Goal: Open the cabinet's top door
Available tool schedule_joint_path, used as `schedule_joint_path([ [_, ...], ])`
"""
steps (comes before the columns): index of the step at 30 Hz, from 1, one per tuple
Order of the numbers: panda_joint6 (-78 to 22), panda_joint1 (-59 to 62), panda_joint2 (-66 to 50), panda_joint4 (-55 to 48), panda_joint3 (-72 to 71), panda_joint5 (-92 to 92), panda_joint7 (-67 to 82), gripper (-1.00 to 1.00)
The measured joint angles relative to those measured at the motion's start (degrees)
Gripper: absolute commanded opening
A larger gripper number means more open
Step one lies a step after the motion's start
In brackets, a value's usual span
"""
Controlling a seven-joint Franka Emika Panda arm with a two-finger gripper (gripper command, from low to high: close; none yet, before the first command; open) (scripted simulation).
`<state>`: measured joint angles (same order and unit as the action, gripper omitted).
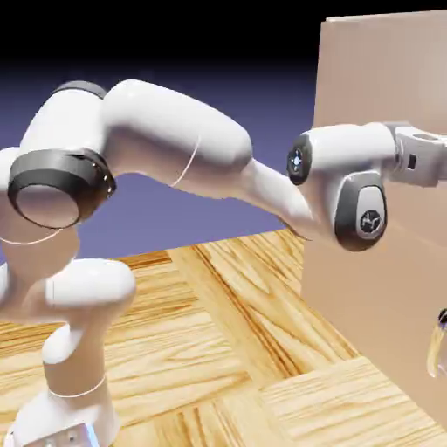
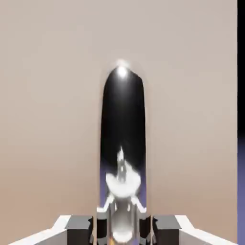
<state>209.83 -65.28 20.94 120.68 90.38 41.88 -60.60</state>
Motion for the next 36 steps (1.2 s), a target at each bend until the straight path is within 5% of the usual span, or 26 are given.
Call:
schedule_joint_path([
  [20,4.97,41.62,-7.30,10.81,-36.52,-6.57,-2.93,-1.00],
  [36,3.85,68.96,4.15,27.01,-69.37,-33.28,17.26,-1.00],
])
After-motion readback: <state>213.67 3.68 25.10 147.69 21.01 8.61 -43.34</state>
